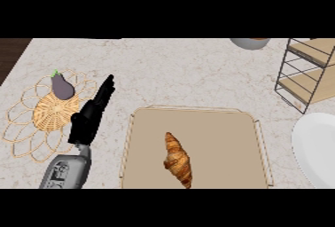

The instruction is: Pick the bell pepper from the tray and place it in the tiered shelf

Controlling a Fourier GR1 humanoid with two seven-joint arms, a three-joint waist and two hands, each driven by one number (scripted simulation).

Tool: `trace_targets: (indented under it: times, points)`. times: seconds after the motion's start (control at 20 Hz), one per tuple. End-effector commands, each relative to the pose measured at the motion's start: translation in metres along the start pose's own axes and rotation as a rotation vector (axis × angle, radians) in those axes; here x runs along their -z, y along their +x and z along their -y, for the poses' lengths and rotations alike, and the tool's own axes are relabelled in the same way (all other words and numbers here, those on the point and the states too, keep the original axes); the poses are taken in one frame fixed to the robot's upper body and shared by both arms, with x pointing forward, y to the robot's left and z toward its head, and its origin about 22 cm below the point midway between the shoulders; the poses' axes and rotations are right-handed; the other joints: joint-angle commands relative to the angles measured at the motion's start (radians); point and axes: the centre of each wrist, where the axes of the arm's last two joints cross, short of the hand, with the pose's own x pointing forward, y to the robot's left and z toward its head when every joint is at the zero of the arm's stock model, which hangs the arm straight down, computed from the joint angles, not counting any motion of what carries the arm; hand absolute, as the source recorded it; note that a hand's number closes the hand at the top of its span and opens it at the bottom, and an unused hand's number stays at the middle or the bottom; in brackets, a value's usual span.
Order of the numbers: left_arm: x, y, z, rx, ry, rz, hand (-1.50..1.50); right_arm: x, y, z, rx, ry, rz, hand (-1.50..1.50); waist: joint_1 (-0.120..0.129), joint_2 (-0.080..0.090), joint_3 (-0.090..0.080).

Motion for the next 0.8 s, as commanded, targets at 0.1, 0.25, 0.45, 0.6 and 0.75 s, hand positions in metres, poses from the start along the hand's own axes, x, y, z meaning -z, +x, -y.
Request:
trace_targets:
  times: [0.1,0.25,0.45,0.6,0.75]
  points:
    - [-0.005,-0.008,0.000,0.014,-0.004,-0.005,0.00,0.023,-0.012,-0.023,-0.052,-0.019,0.030,1.50,0.003,0.000,0.000]
    - [-0.014,-0.016,0.012,0.004,-0.005,-0.009,0.00,0.026,-0.025,-0.035,-0.107,-0.067,0.035,1.50,-0.001,0.000,0.000]
    - [-0.006,0.000,-0.006,0.013,-0.005,-0.002,0.00,0.034,-0.036,-0.068,-0.115,-0.068,0.160,1.50,0.002,0.002,0.001]
    - [0.001,0.001,-0.001,-0.007,0.008,0.016,0.00,0.040,-0.045,-0.074,-0.124,-0.069,0.113,1.50,0.002,0.002,0.000]
    - [-0.003,-0.001,-0.005,0.000,-0.007,0.008,0.00,0.039,-0.063,-0.068,0.210,-0.115,0.048,1.50,0.003,0.005,0.003]
